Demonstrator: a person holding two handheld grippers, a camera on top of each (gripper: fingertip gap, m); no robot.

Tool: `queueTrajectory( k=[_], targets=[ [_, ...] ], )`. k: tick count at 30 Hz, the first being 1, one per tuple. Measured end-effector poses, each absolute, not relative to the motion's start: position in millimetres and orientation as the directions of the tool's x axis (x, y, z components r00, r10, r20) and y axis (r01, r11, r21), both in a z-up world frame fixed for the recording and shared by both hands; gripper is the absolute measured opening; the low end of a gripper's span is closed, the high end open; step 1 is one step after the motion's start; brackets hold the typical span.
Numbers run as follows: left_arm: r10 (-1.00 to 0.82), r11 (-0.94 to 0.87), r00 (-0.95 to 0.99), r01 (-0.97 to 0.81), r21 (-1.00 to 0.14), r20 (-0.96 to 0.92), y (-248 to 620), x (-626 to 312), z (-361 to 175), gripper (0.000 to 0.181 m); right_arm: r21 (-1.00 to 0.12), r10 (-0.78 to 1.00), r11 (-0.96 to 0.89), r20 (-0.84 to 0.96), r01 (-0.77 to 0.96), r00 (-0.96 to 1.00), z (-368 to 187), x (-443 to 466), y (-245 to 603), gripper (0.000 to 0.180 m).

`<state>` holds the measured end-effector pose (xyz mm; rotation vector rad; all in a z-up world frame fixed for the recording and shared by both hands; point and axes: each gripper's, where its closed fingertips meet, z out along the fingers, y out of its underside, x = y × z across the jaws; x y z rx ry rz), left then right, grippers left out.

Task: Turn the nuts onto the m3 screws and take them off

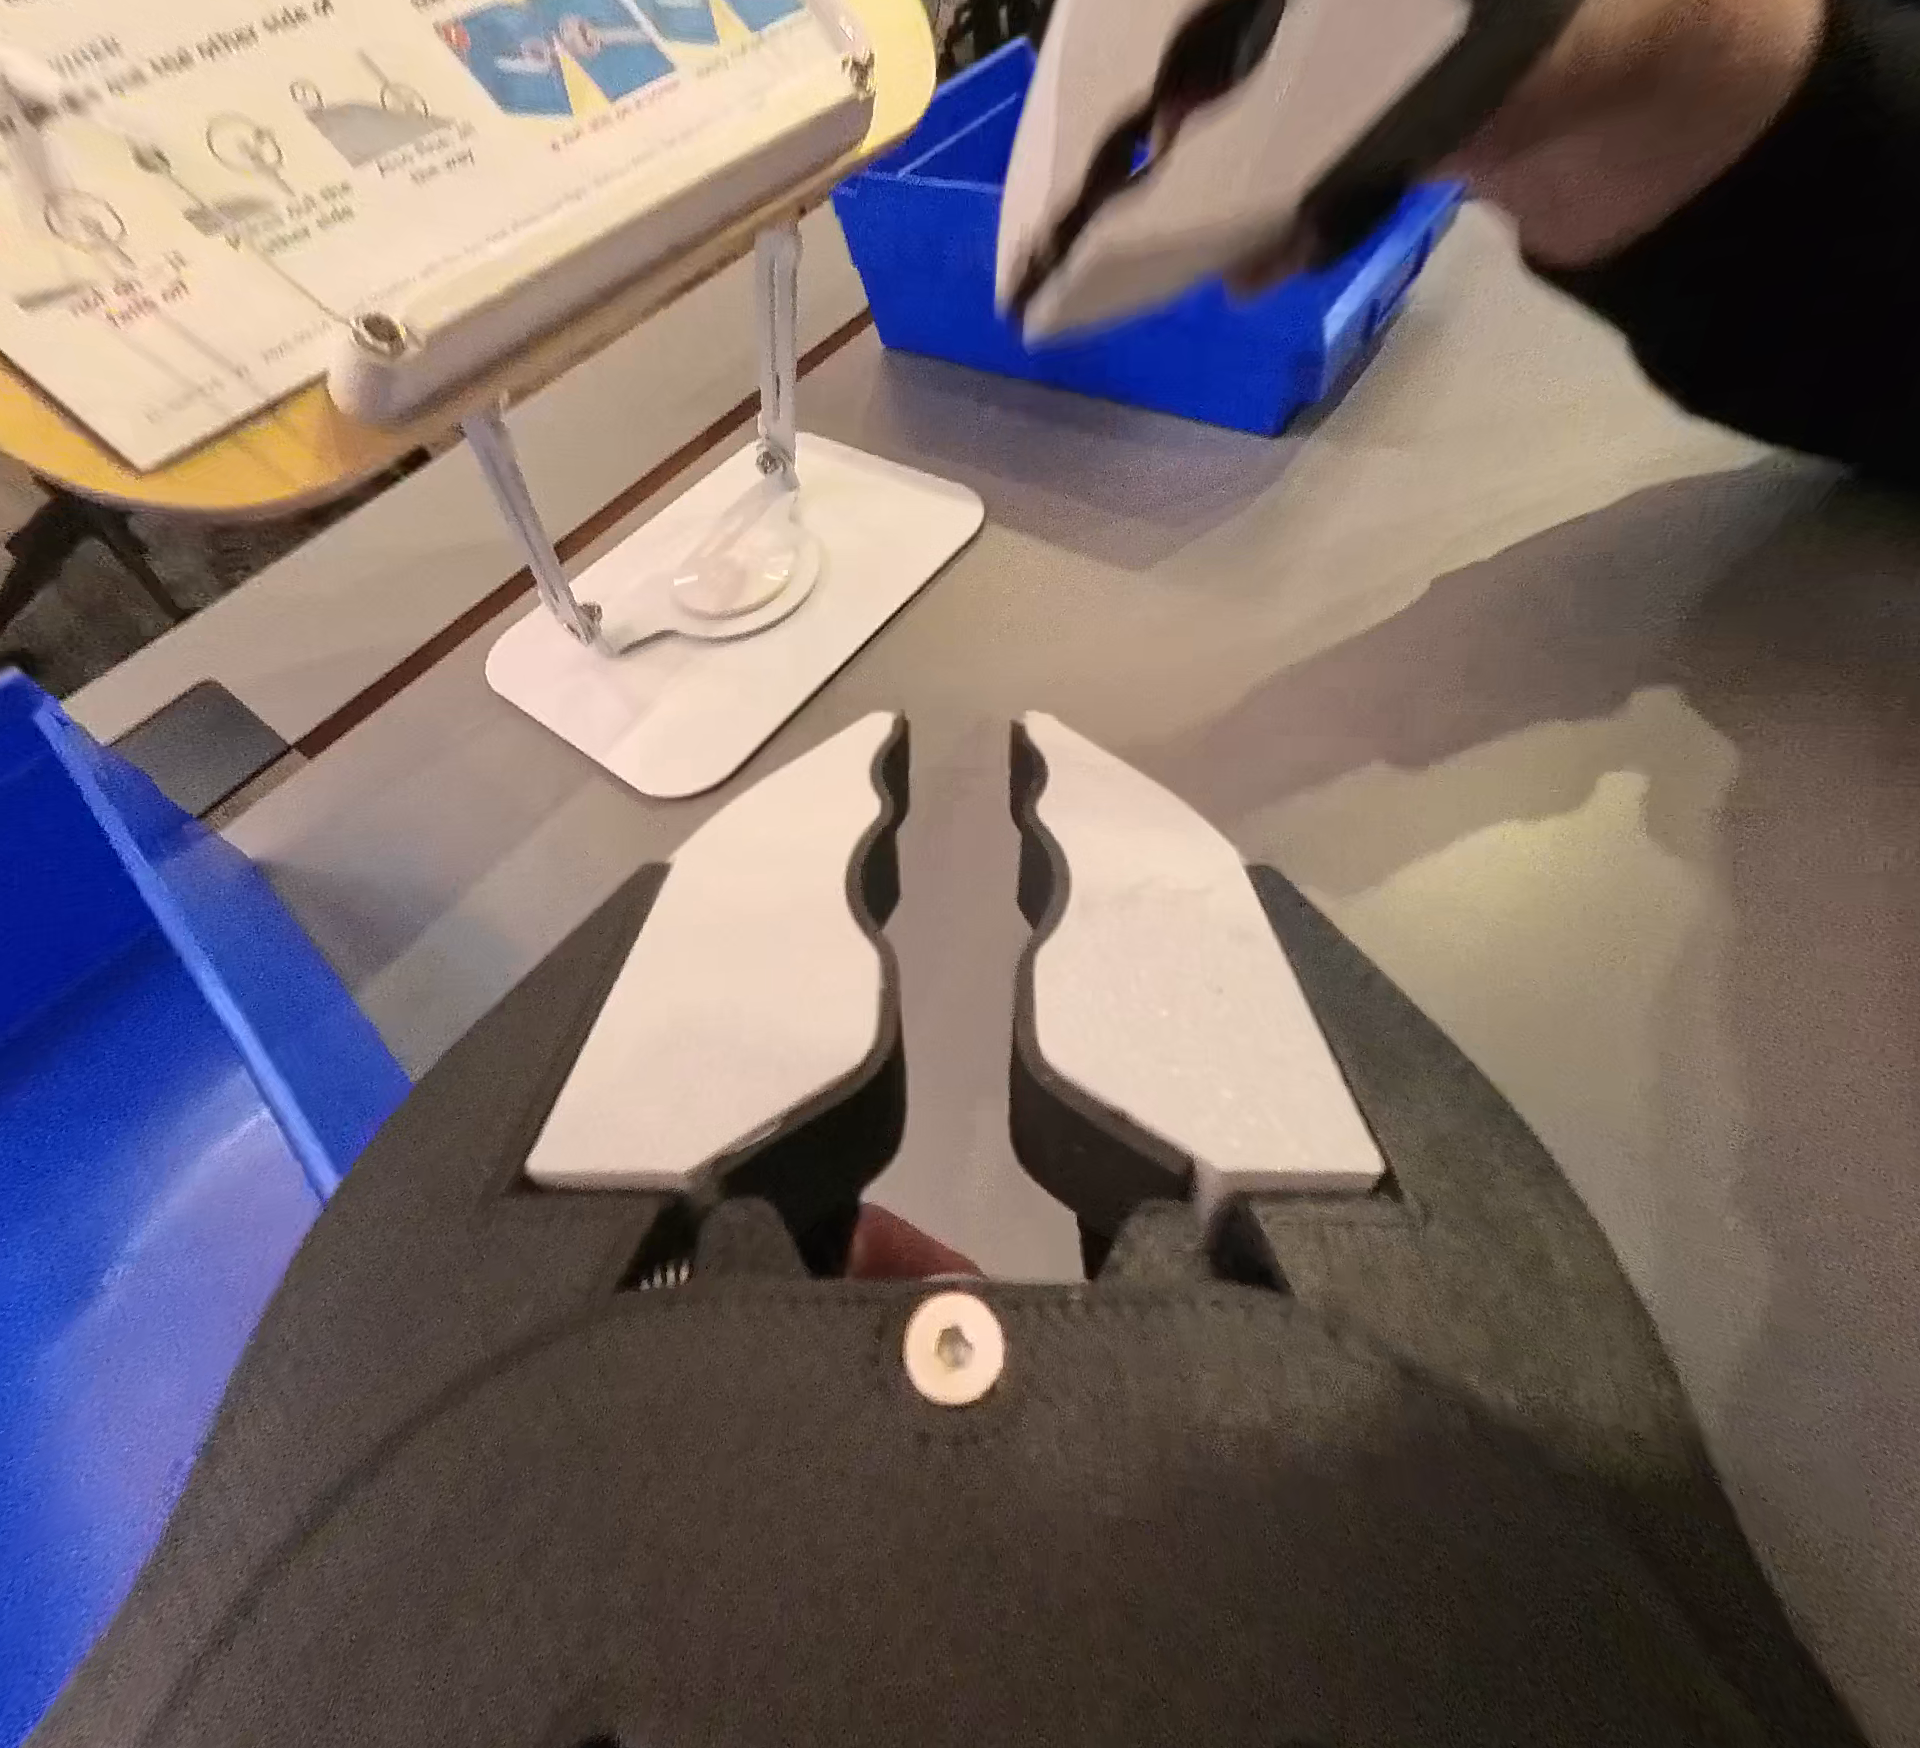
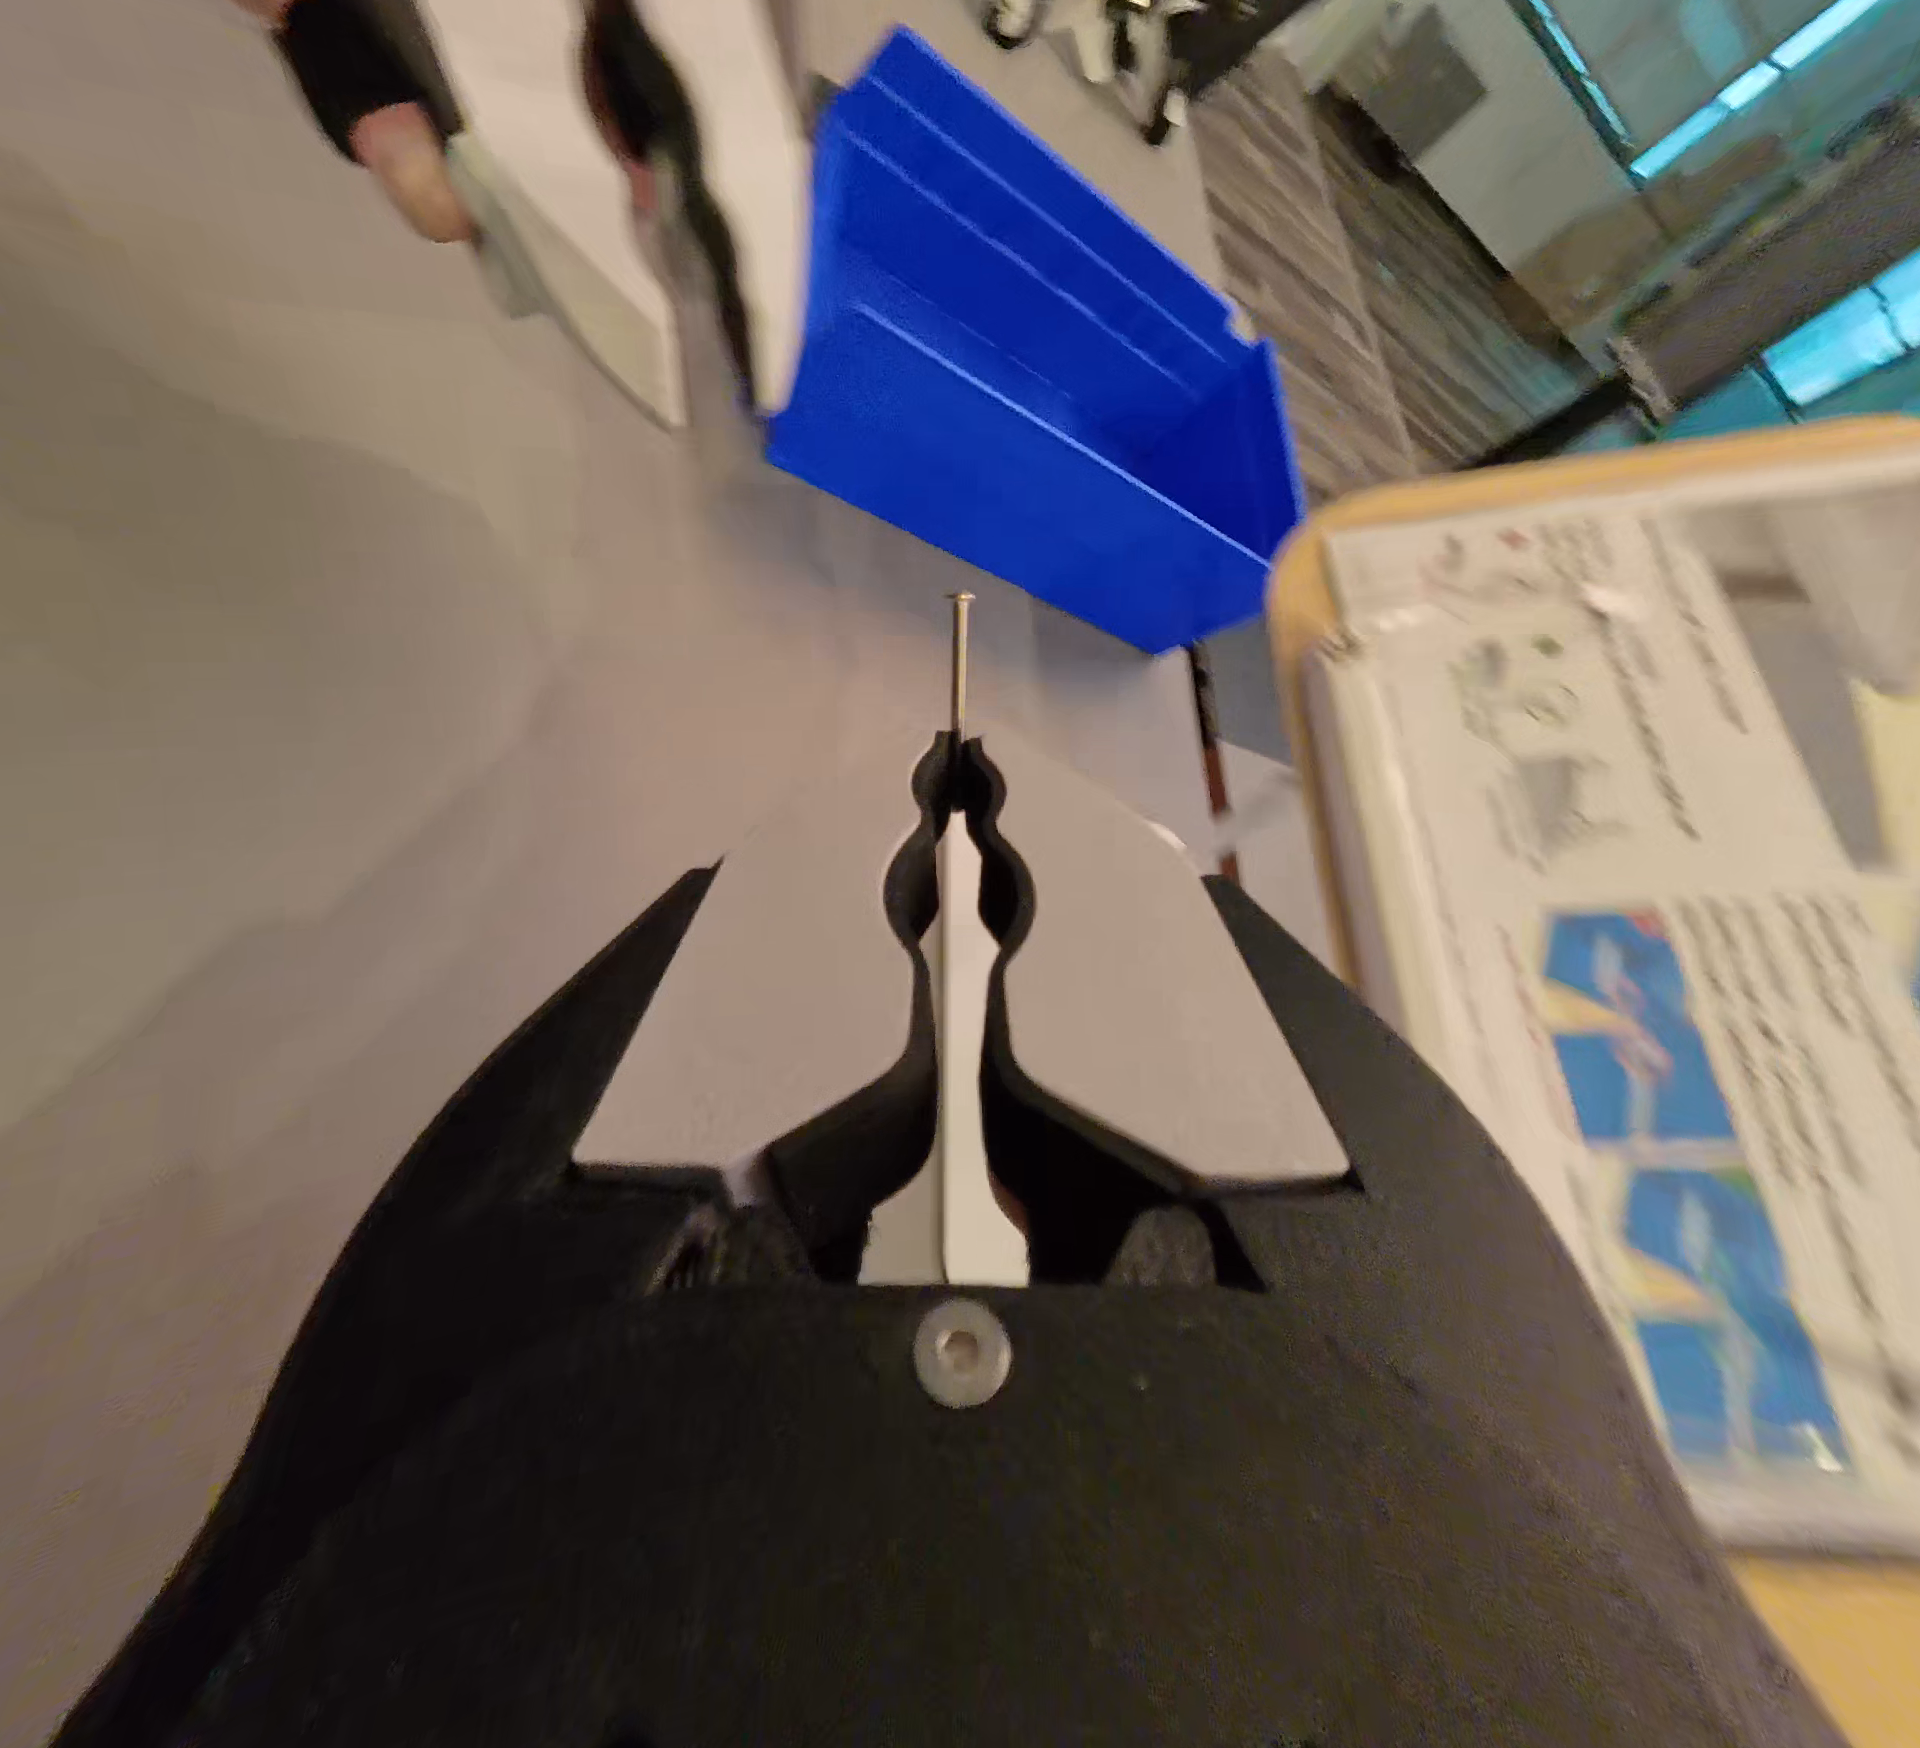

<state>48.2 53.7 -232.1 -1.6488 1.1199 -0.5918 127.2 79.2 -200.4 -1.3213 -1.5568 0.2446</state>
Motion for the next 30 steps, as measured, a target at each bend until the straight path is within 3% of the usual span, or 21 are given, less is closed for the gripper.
queueTrajectory(
  k=[1,3,10,16,19,26,30],
  targets=[
    [-0.882,-0.063,0.452,-0.396,-0.916,-0.135,55,47,-239,0.012,-0.707,0.808,0.351,0.561,0.614,0.183,-192,144,87,0.002],
    [-0.880,-0.080,0.457,-0.410,-0.909,-0.129,57,47,-250,0.000,-0.715,0.764,0.304,0.578,0.630,0.288,-173,186,105,0.002],
    [-0.876,-0.095,0.451,-0.506,-0.857,-0.170,59,48,-275,0.000,-0.723,0.521,0.029,0.600,0.690,0.607,-143,352,166,0.002],
    [-0.882,-0.117,0.440,-0.553,-0.825,-0.170,58,48,-293,0.000,-0.700,0.510,-0.246,0.494,0.670,0.704,-206,423,207,0.002],
    [-0.883,-0.132,0.442,-0.557,-0.820,-0.158,58,46,-298,0.000,-0.635,0.523,-0.363,0.467,0.682,0.713,-247,441,221,0.002],
    [-0.885,-0.161,0.448,-0.551,-0.819,-0.128,60,42,-304,0.000,-0.550,0.540,-0.513,0.390,0.659,0.746,-297,456,233,0.002],
    [-0.886,-0.172,0.448,-0.551,-0.817,-0.116,60,41,-308,0.000,-0.572,0.517,-0.521,0.380,0.634,0.767,-295,461,236,0.004]
  ],
)
